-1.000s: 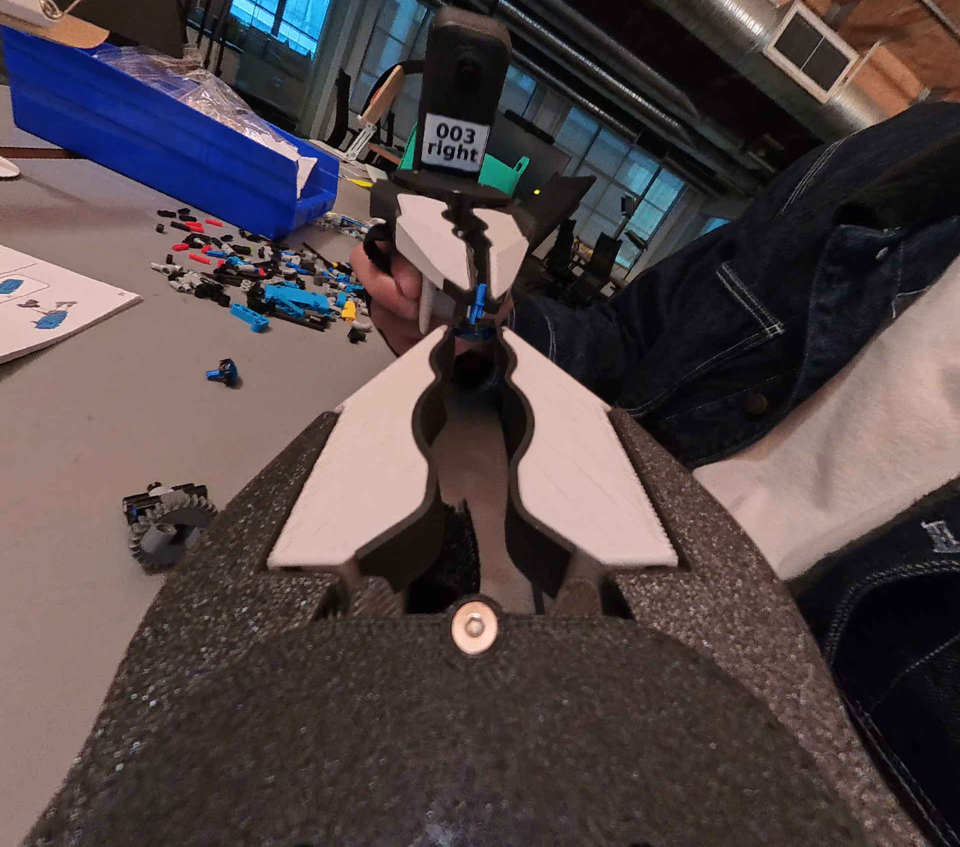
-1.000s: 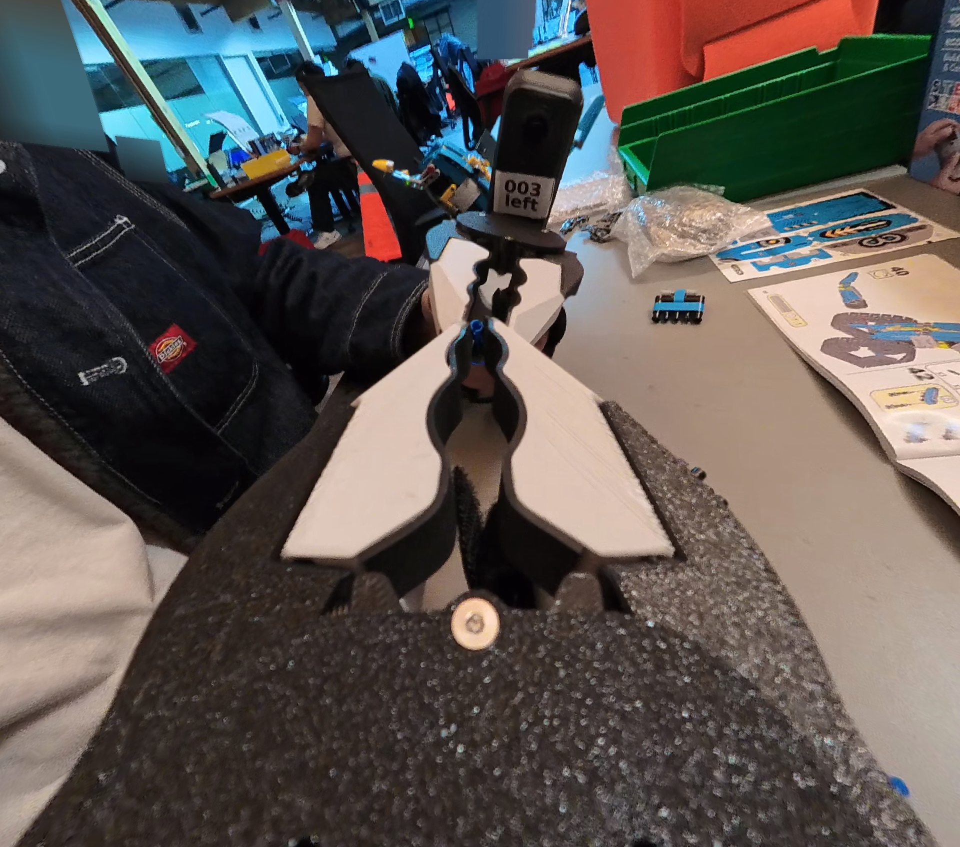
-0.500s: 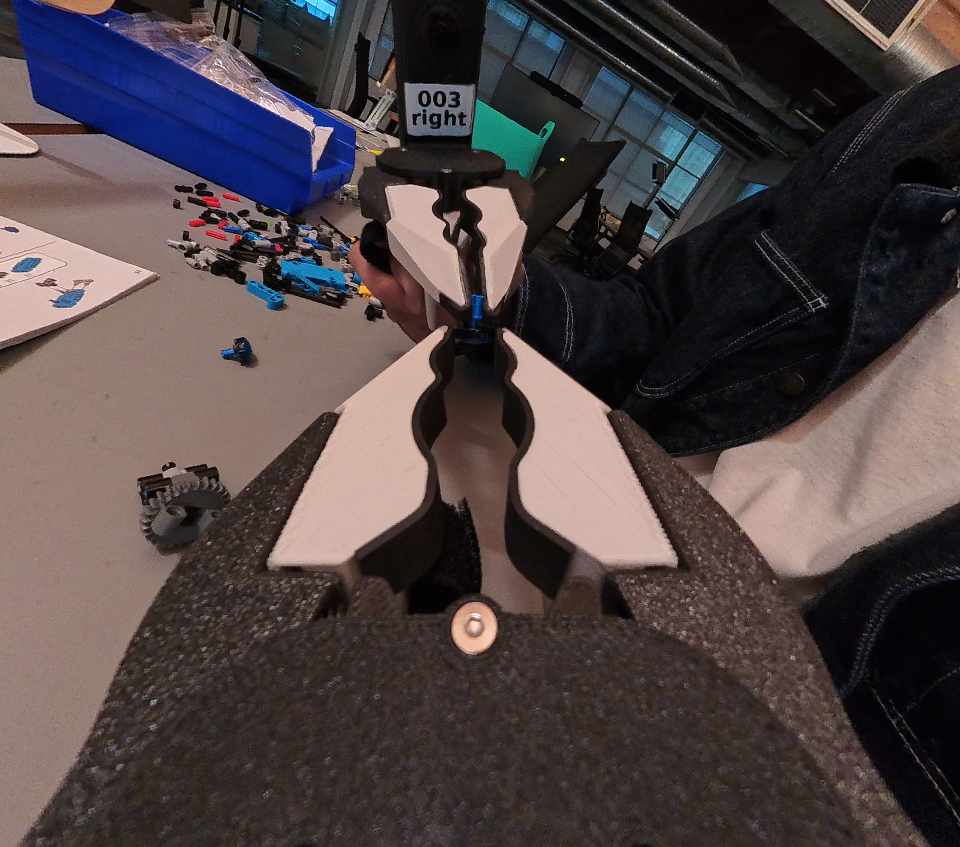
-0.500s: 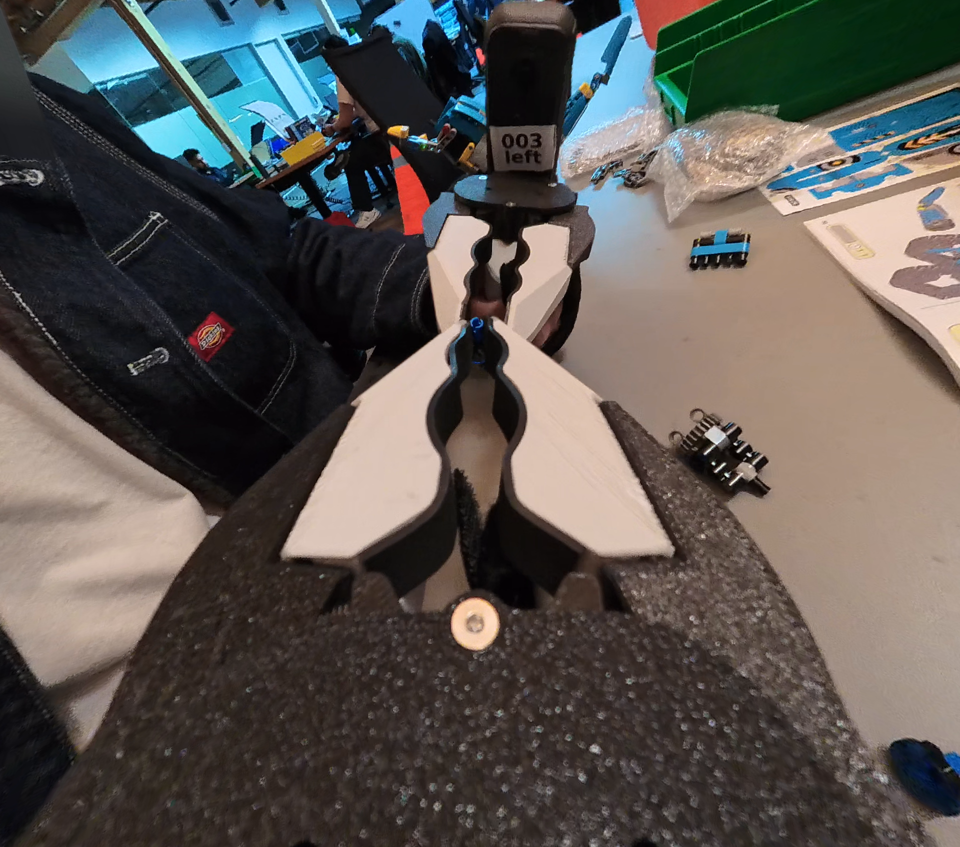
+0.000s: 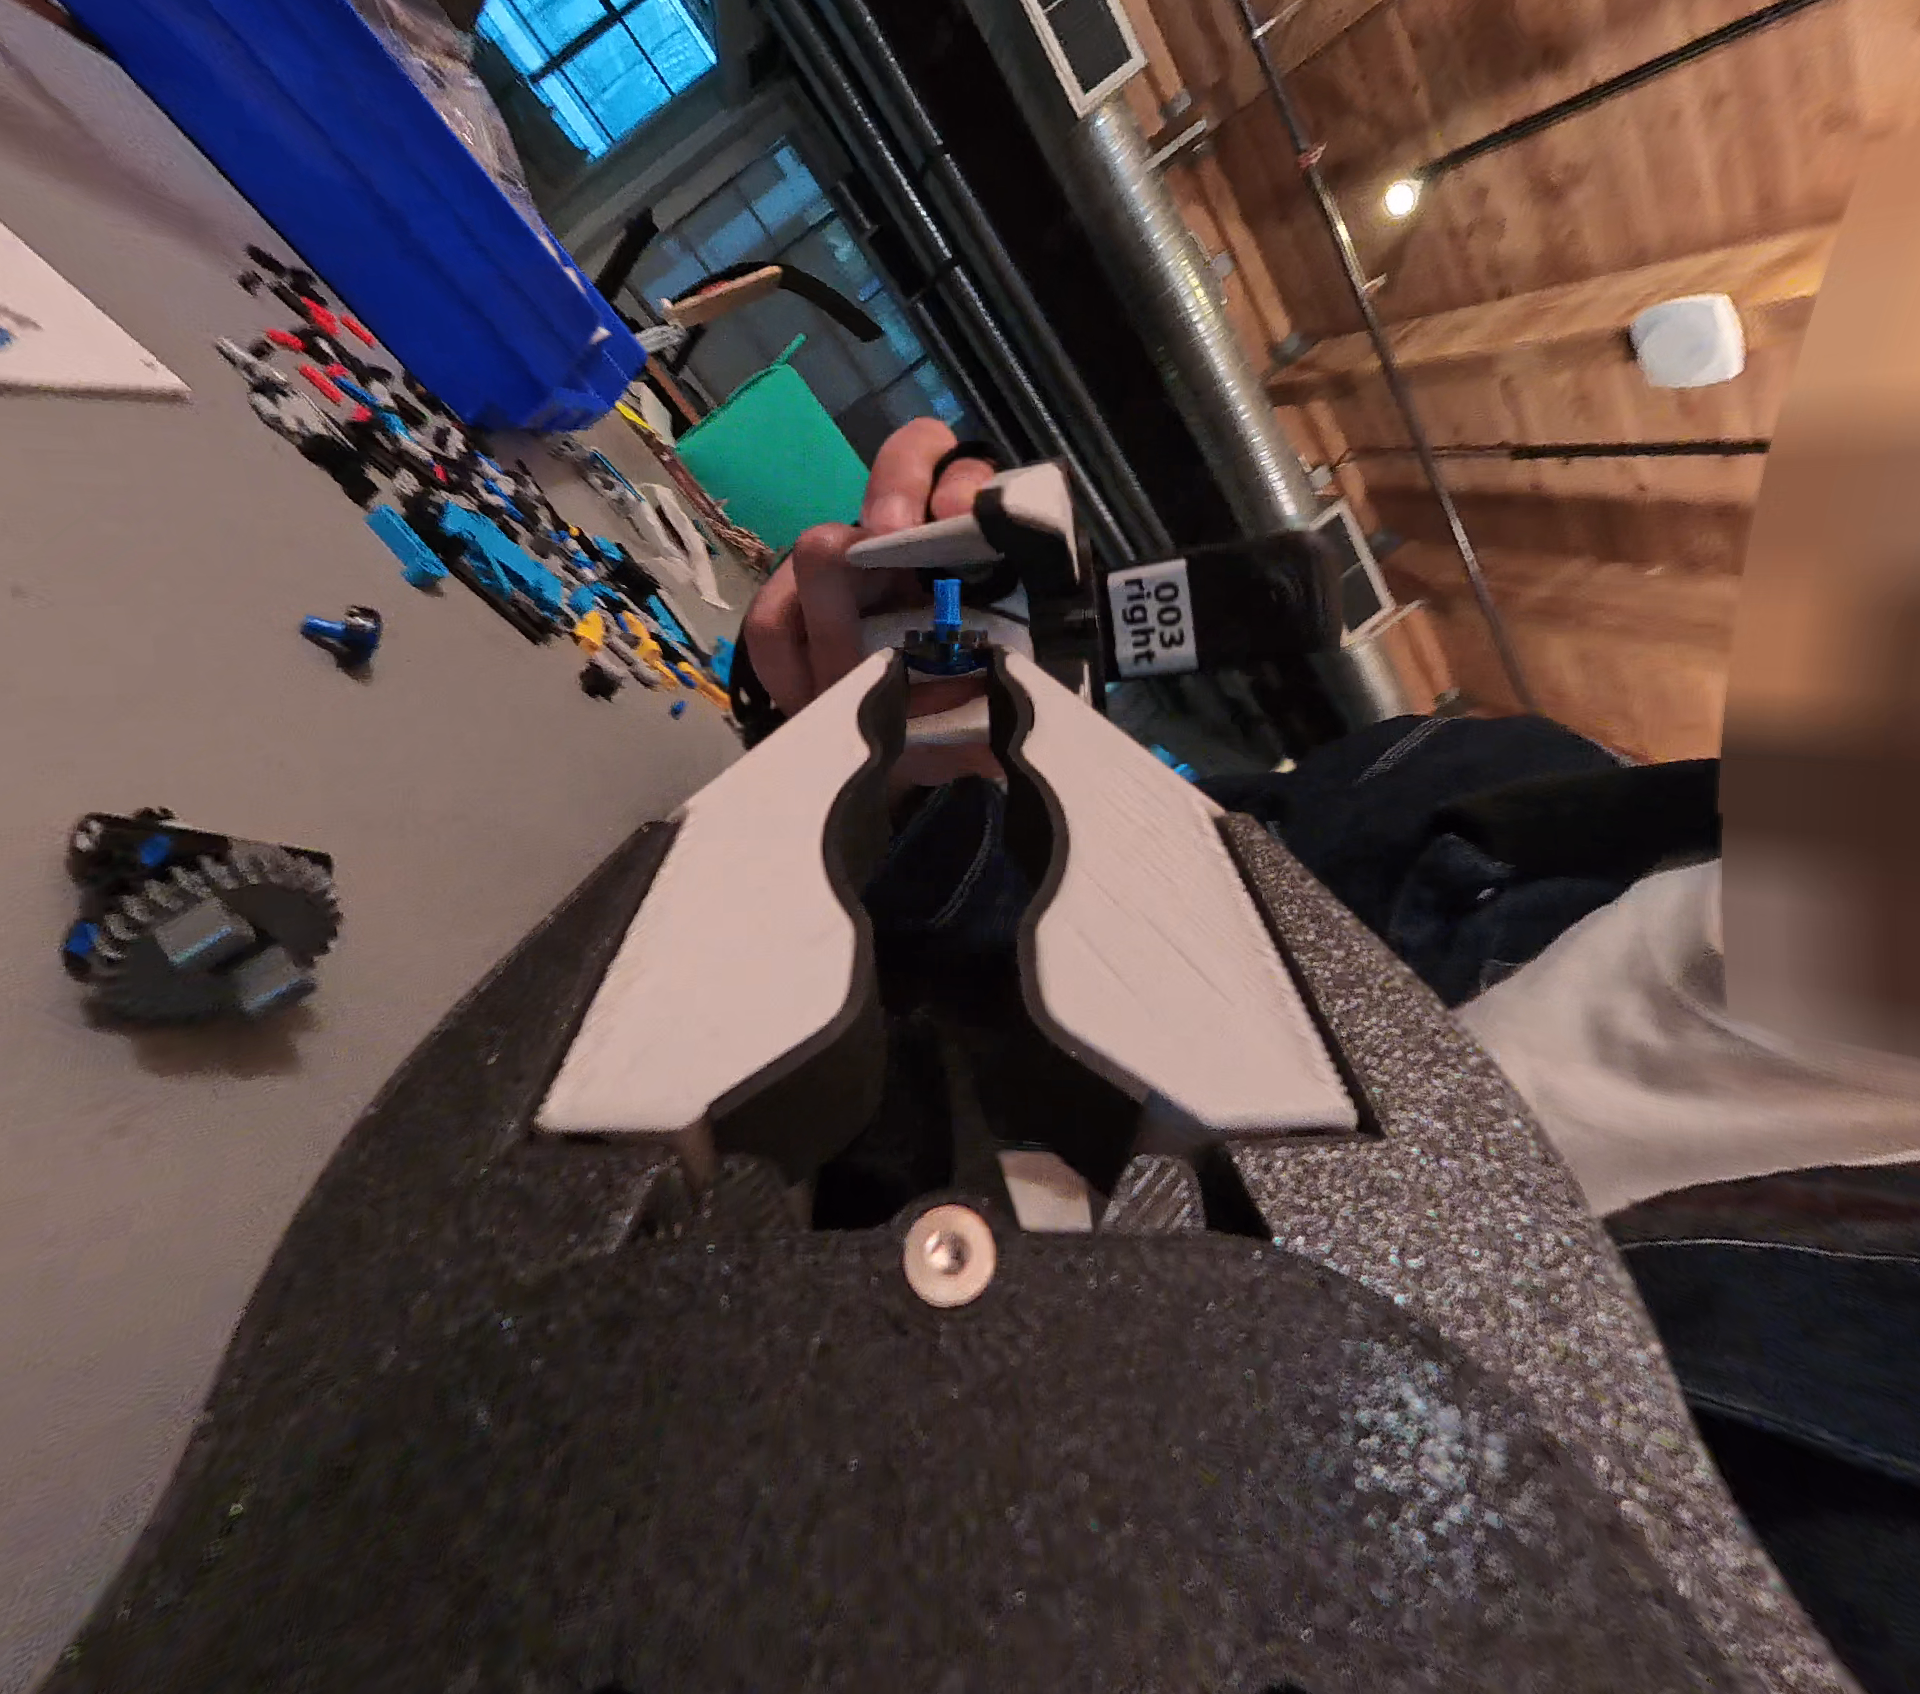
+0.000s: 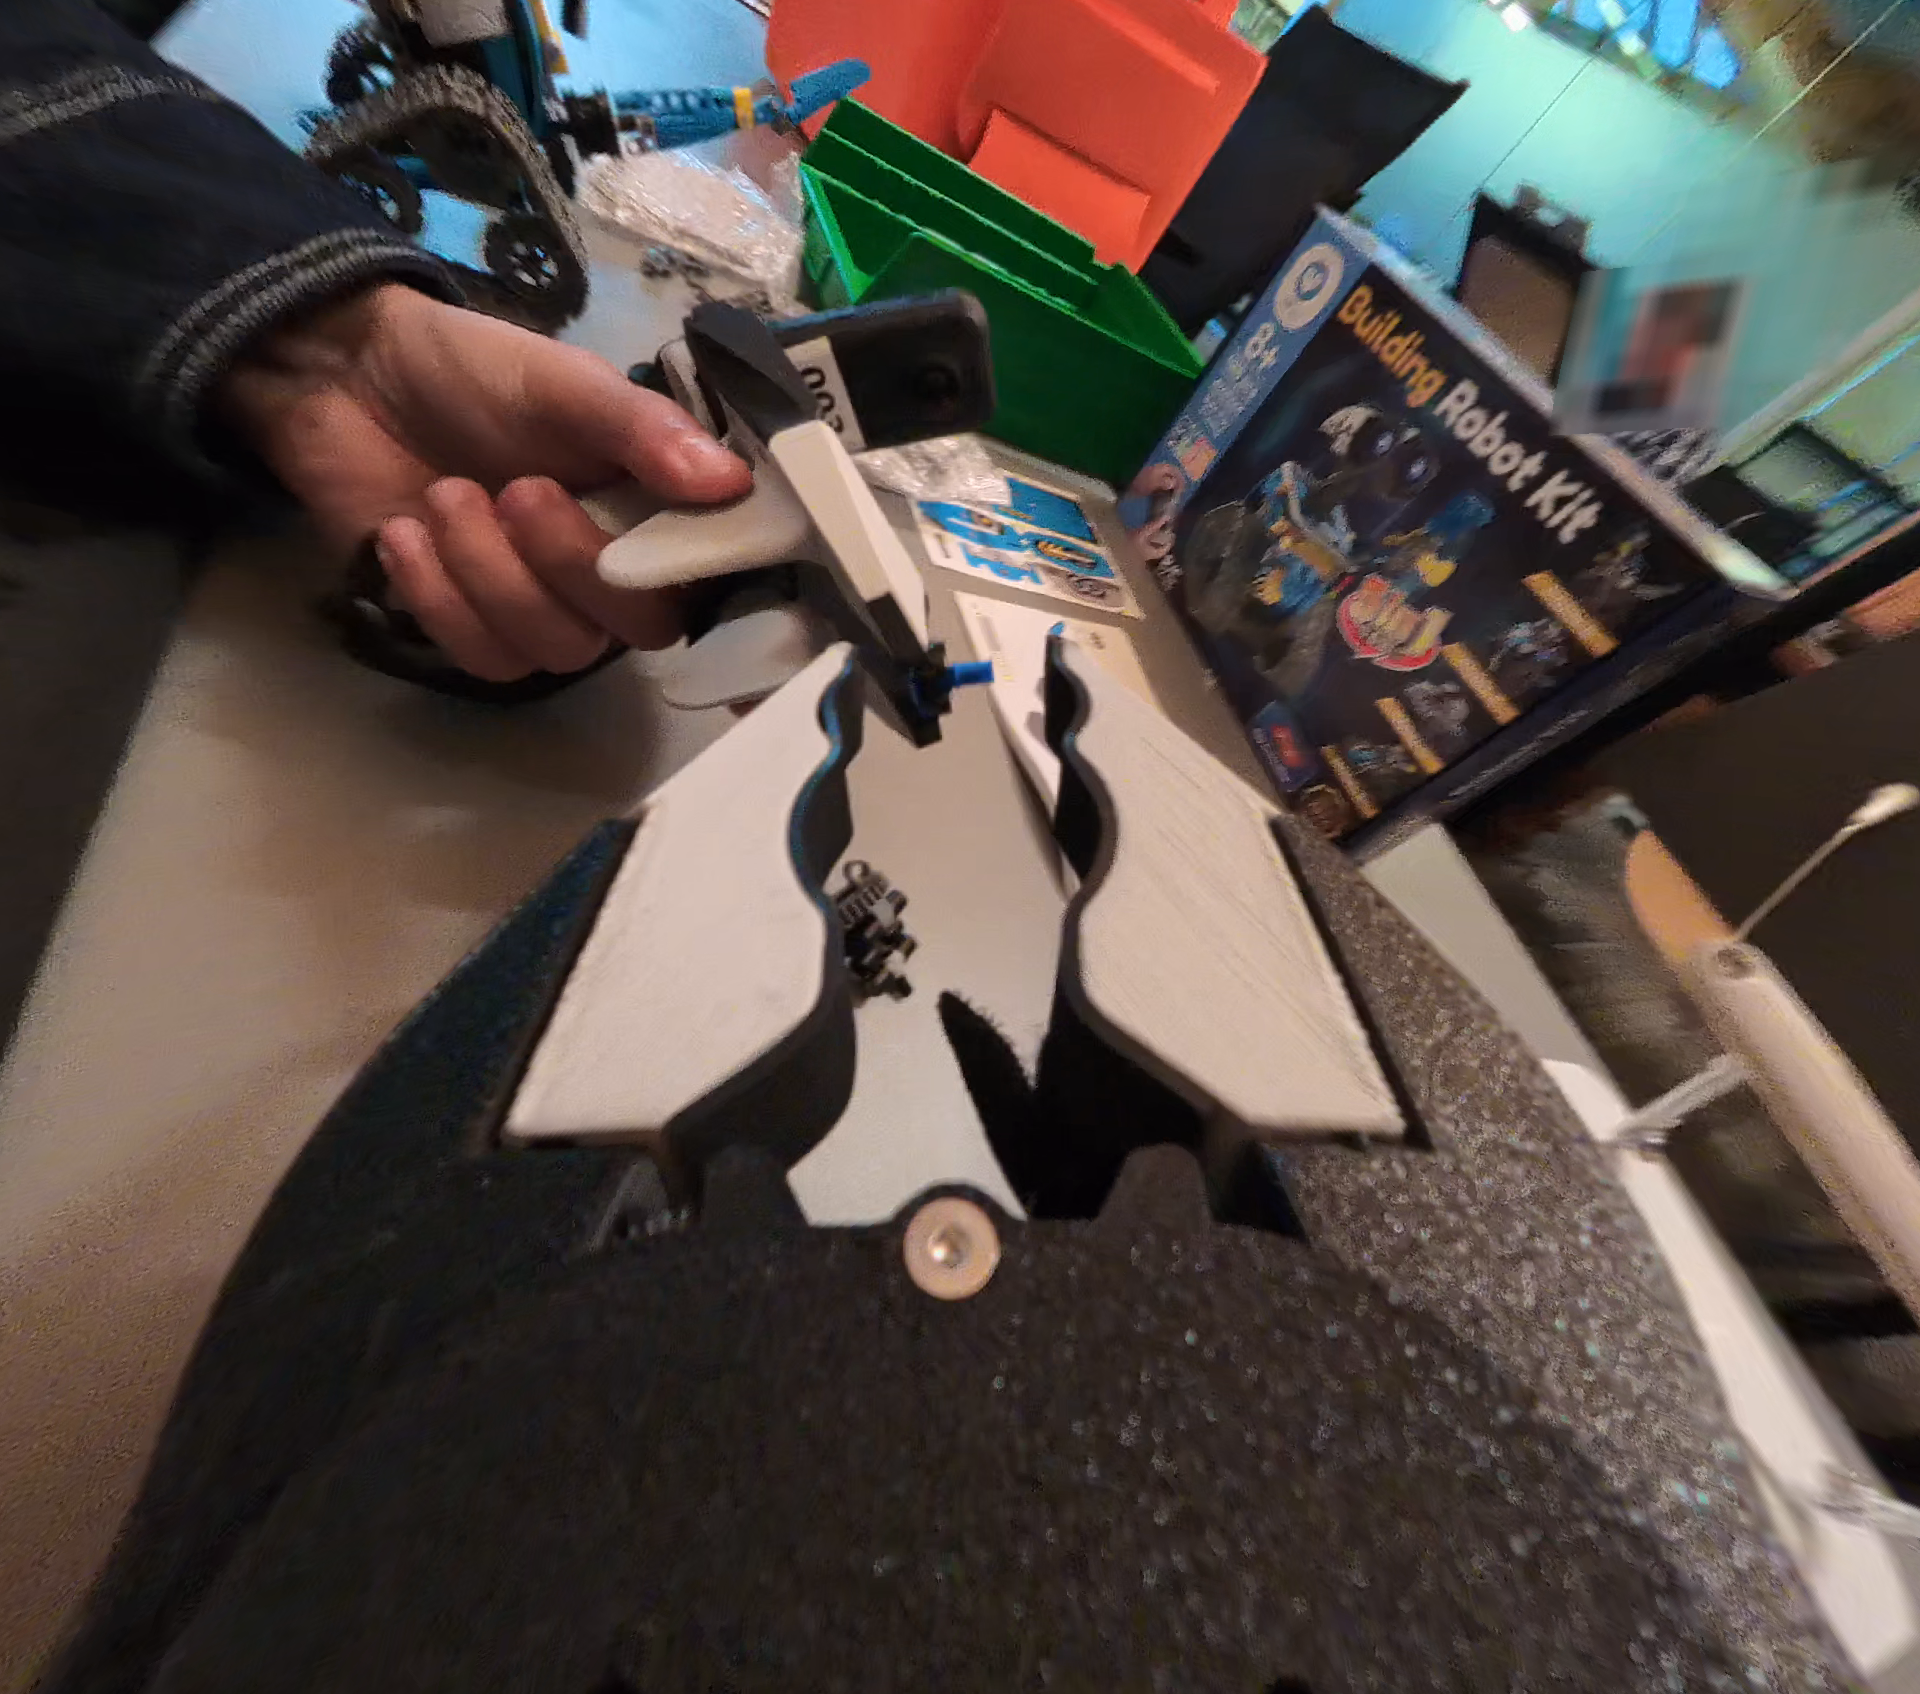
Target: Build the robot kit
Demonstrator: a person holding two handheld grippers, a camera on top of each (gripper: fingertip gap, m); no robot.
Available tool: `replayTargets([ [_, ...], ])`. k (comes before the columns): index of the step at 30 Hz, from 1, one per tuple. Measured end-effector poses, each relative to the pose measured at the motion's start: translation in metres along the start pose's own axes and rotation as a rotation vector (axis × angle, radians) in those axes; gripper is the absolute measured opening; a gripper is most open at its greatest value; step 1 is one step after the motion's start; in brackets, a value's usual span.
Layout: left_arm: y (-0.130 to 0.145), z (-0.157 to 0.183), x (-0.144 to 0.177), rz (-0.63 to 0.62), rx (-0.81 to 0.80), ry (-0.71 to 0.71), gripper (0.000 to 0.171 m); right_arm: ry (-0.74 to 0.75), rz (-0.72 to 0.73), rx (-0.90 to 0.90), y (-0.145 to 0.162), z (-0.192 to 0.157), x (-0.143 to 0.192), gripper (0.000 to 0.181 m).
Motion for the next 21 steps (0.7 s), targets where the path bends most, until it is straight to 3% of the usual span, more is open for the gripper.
replayTargets([
  [3, 0.003, 0.002, -0.001, -0.003, 0.047, 0.035, 0.014, 0.011, -0.083, 0.046, 0.009, -0.005, -0.009, 0.043],
  [7, 0.008, 0.006, -0.005, -0.035, 0.047, 0.052, 0.014, 0.018, -0.081, 0.069, 0.007, -0.007, -0.01, 0.021],
  [21, 0.01, 0.004, -0.004, -0.054, 0.046, 0.038, 0.014, -0.015, -0.129, 0.058, 0.011, -0.008, -0.01, 0.017],
])
Point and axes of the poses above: each gripper's, where its closed fingertips meet, x back along the fingers, y out of its underside, z = x × y across the jaws, the point moved 3 cm from there along x, back along the fingers, and after that the axes turned 10 degrees about -x, right-handed, at the moved point
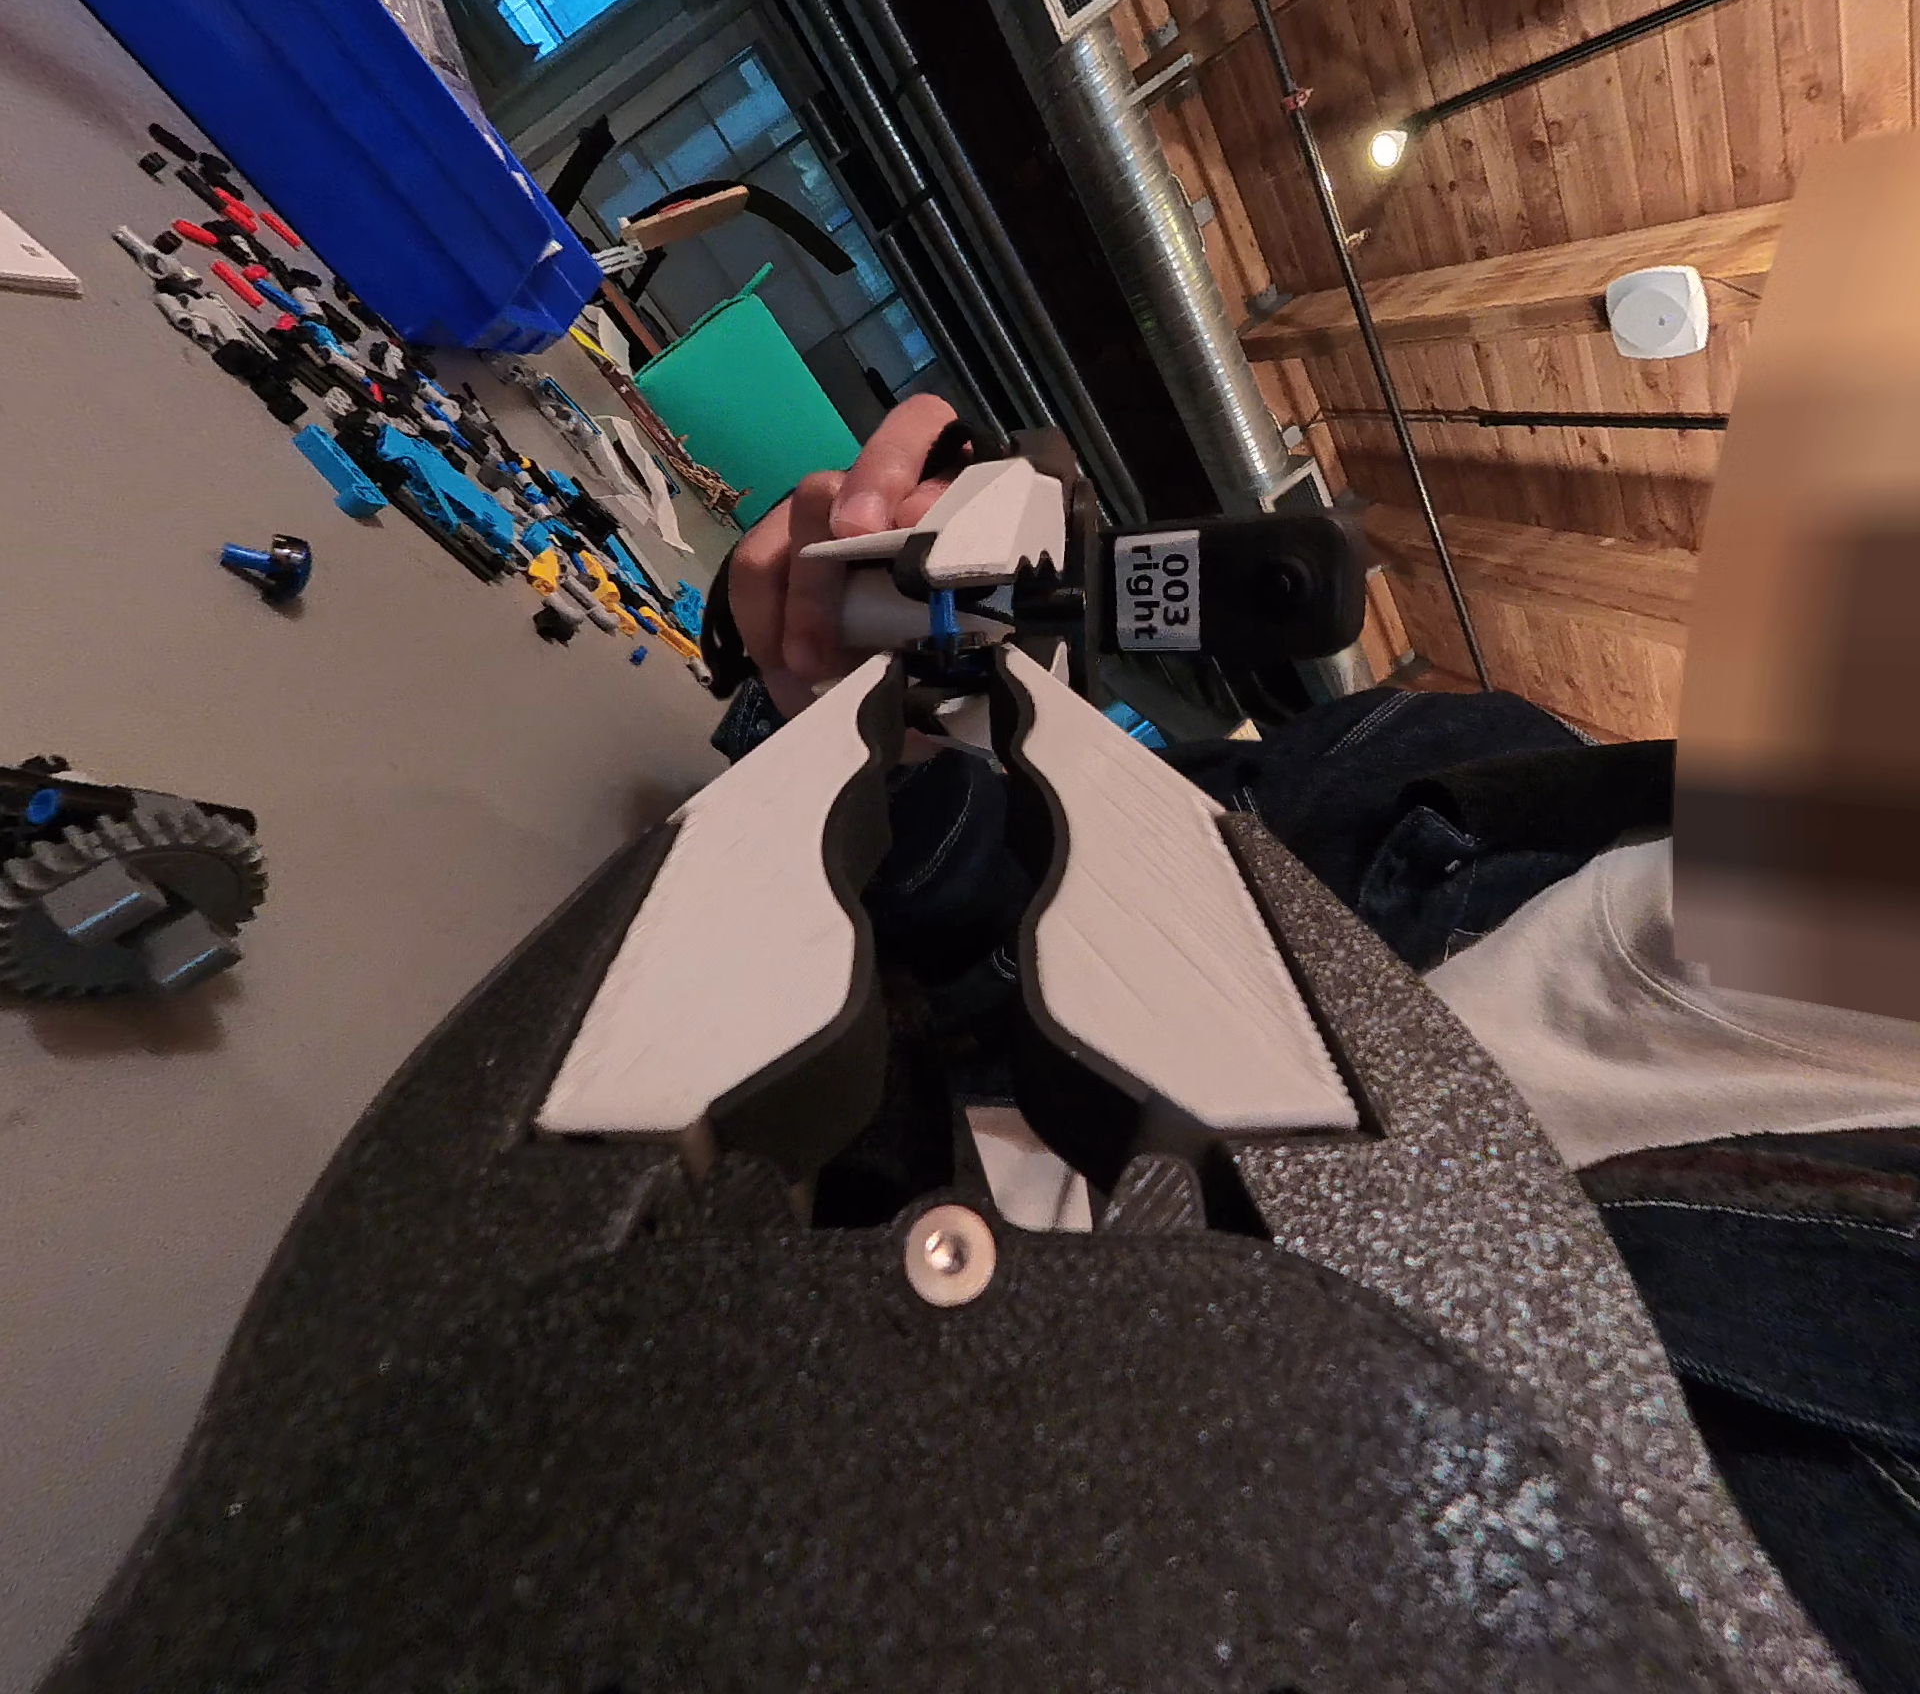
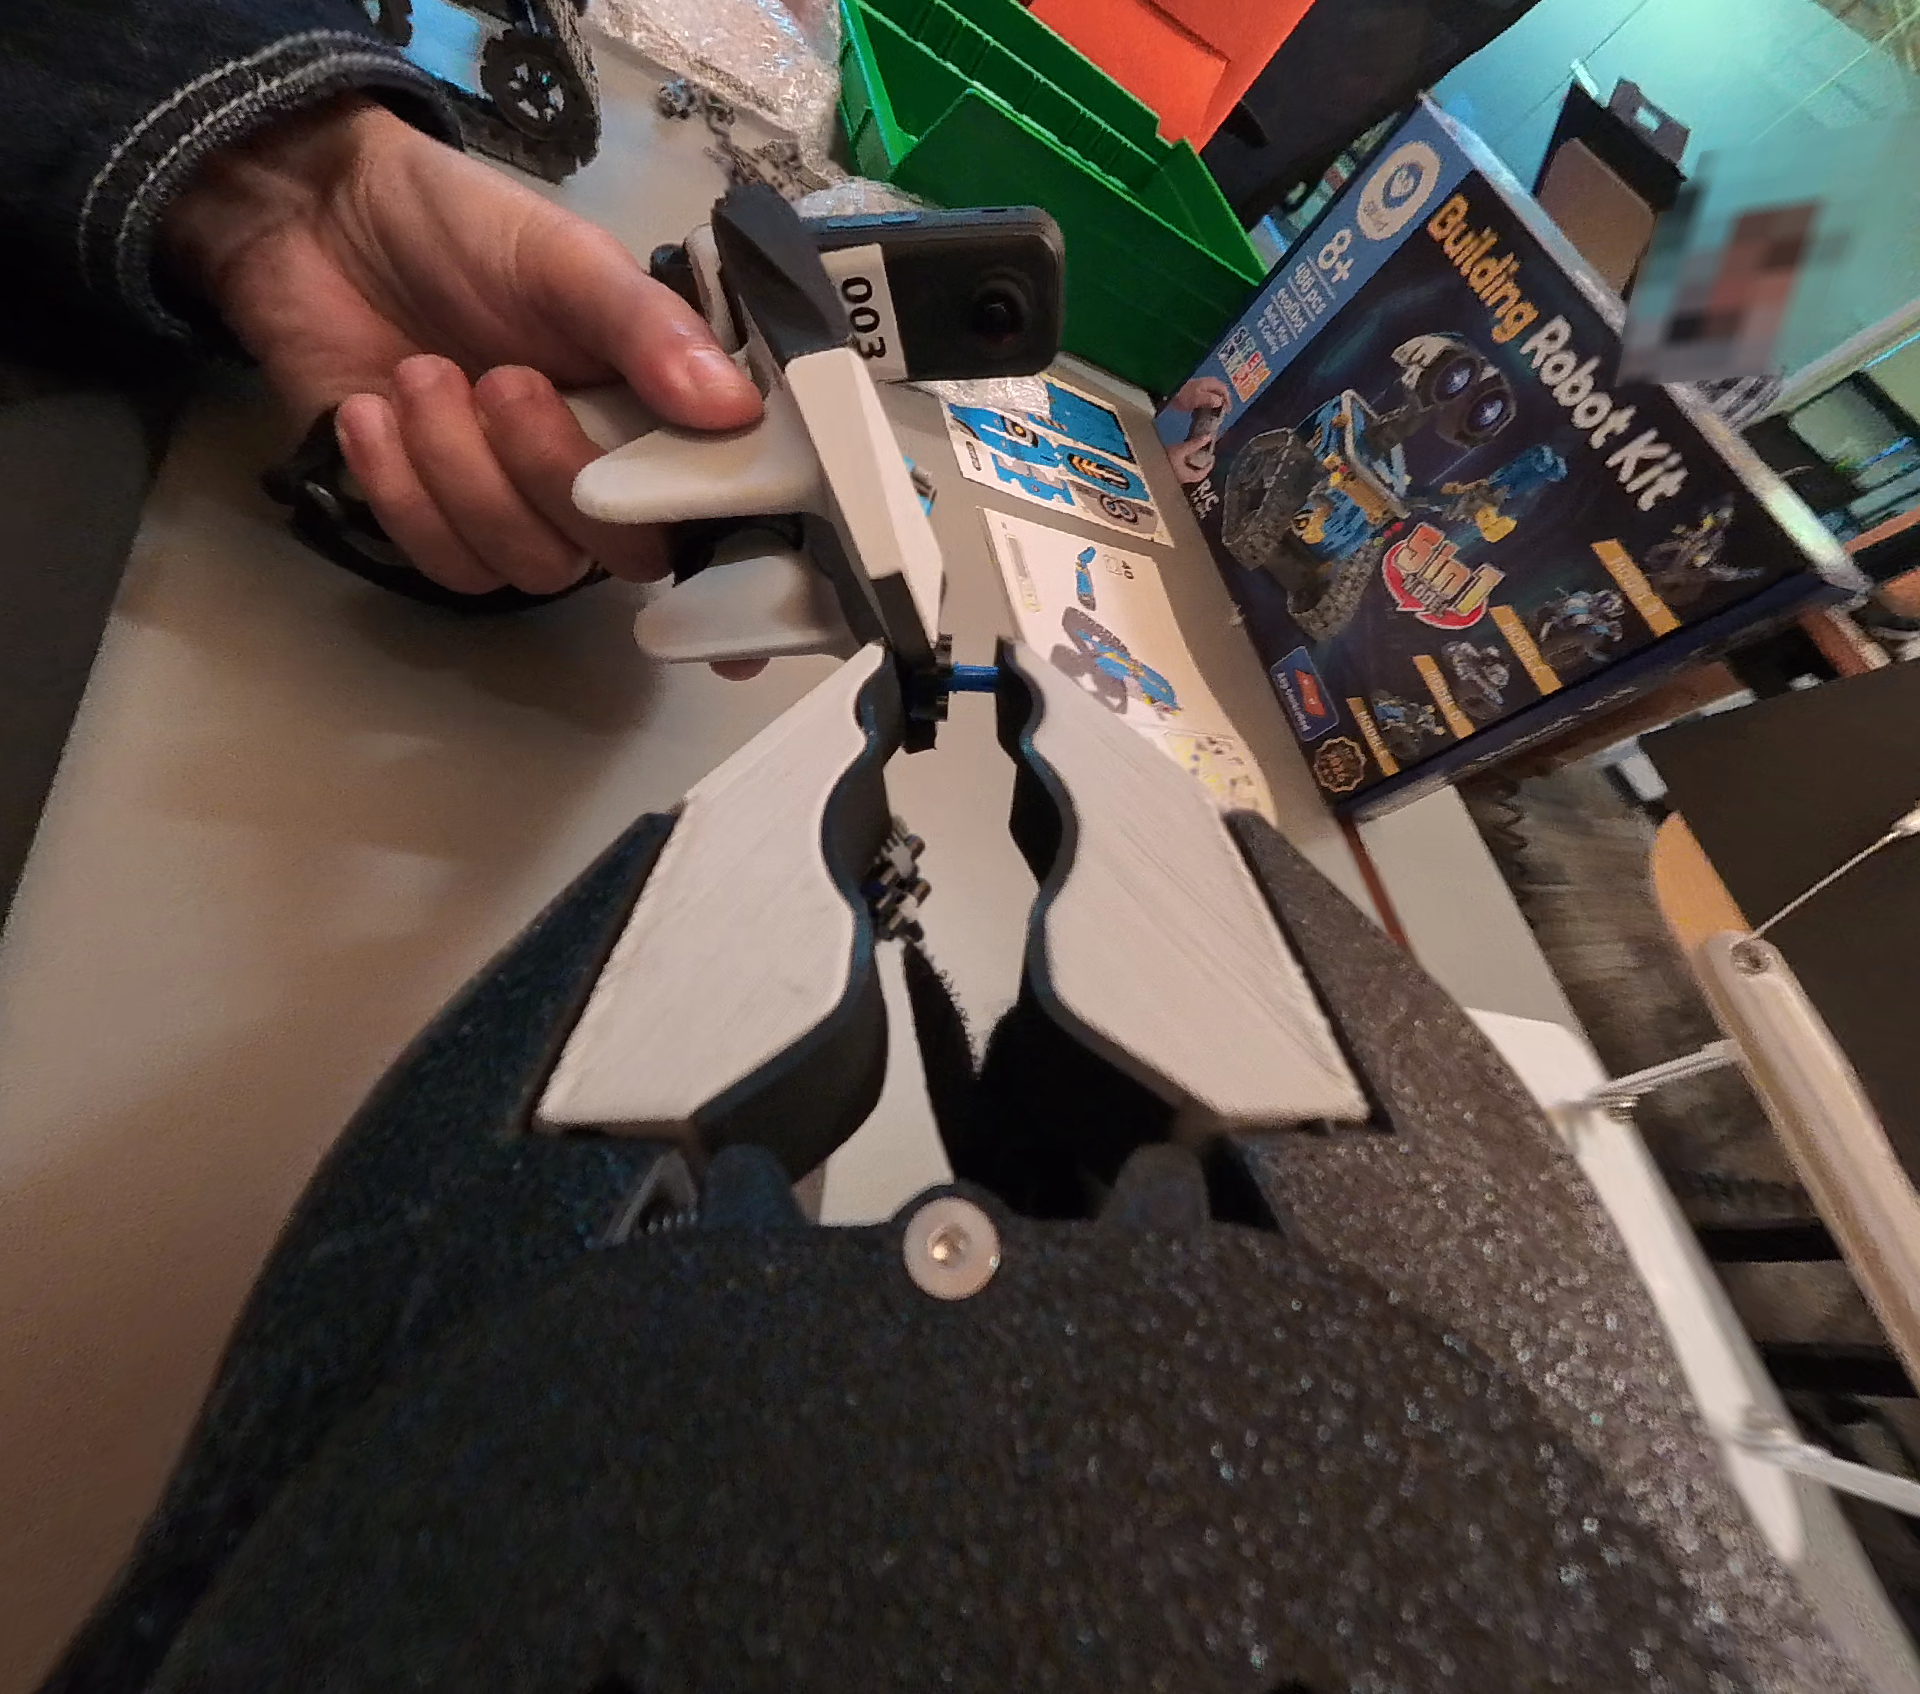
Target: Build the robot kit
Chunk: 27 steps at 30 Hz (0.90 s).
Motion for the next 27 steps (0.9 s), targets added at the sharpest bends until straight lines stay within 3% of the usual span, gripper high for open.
replayTargets([
  [3, -0.005, -0.004, 0.003, 0.02, -0.027, -0.046, 0.015, 0.027, 0.034, -0.123, 0.002, 0.004, -0.004, 0.022],
  [5, -0.01, -0.011, 0.009, 0.024, -0.077, -0.124, 0.014, 0.042, -0.002, -0.192, 0.011, 0.007, -0.005, 0.056],
  [8, -0.027, -0.027, 0.035, 0.059, -0.219, -0.363, 0.015, 0.165, -0.053, -0.332, 0.037, 0.036, 0.01, 0.057],
  [12, -0.05, -0.043, 0.078, 0.073, -0.399, -0.715, 0.015, 0.383, -0.168, -0.545, 0.096, 0.091, 0.041, 0.054],
  [16, -0.053, -0.064, 0.116, -0.016, -0.443, -1.022, 0.015, 0.471, -0.225, -0.723, 0.131, 0.115, 0.057, 0.05],
  [27, -0.051, -0.066, 0.099, -0.162, -0.633, -1.036, 0.015, 0.426, -0.143, -0.712, 0.122, 0.113, 0.049, 0.031],
])
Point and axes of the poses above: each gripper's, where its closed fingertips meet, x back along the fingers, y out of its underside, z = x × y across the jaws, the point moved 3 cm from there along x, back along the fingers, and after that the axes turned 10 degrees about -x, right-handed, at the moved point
